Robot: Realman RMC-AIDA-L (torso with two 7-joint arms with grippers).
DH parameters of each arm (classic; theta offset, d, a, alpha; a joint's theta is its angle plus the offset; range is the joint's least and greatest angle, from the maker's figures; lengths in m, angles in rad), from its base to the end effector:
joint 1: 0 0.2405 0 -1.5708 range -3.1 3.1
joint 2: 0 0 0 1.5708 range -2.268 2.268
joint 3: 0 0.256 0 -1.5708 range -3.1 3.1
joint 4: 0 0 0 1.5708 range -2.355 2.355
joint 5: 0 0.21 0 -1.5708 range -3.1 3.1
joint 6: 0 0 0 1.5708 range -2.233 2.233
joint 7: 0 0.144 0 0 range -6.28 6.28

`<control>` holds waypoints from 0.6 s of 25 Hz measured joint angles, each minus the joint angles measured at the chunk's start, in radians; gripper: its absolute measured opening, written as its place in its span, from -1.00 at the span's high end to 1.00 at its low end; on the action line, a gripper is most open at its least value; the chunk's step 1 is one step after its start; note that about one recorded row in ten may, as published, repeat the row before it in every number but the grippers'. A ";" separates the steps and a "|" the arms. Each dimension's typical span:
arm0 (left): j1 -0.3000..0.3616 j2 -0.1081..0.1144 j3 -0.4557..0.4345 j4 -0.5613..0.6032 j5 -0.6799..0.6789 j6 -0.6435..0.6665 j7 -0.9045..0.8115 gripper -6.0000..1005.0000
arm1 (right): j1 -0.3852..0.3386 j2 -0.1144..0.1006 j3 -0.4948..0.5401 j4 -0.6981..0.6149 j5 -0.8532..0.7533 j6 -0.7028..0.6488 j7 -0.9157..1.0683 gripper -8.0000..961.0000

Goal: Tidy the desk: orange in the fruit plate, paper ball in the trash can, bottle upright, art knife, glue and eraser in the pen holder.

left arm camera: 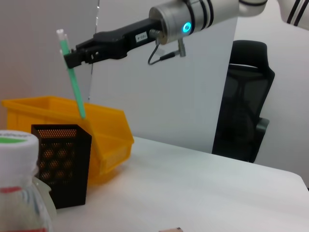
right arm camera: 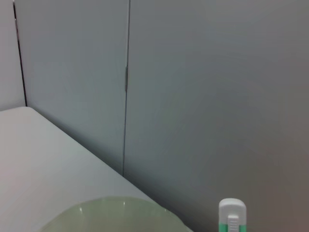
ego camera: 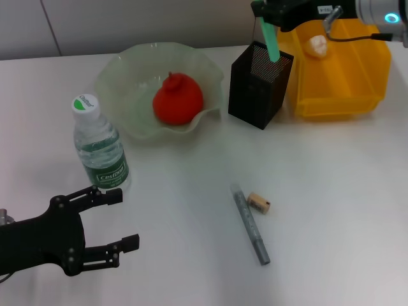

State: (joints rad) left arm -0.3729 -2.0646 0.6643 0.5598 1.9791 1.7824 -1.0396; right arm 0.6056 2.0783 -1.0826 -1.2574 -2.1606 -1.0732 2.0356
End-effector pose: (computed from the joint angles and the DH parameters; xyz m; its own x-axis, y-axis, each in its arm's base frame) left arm -0.2929 0.2556 -0.0039 0.7894 0.1916 0.5832 0.3052 -0.9468 -0.1022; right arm 0.1518 0.4266 0.0604 0.9018 -0.2458 -0.3555 -0.4183 -0.7030 -0.5752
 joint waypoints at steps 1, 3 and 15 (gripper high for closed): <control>0.000 0.000 0.000 0.000 0.000 0.000 0.000 -0.73 | 0.006 0.000 0.001 0.020 0.005 0.013 -0.013 0.61; 0.000 0.000 0.000 0.000 -0.003 0.000 0.000 -0.73 | 0.022 0.000 0.001 0.065 0.011 0.039 -0.036 0.61; -0.006 0.000 0.000 0.000 -0.005 0.000 -0.011 -0.73 | 0.063 0.000 0.000 0.229 0.019 0.105 -0.092 0.62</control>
State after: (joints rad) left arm -0.3788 -2.0647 0.6642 0.5598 1.9740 1.7825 -1.0508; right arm 0.6682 2.0786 -1.0821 -1.0286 -2.1420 -0.9686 1.9432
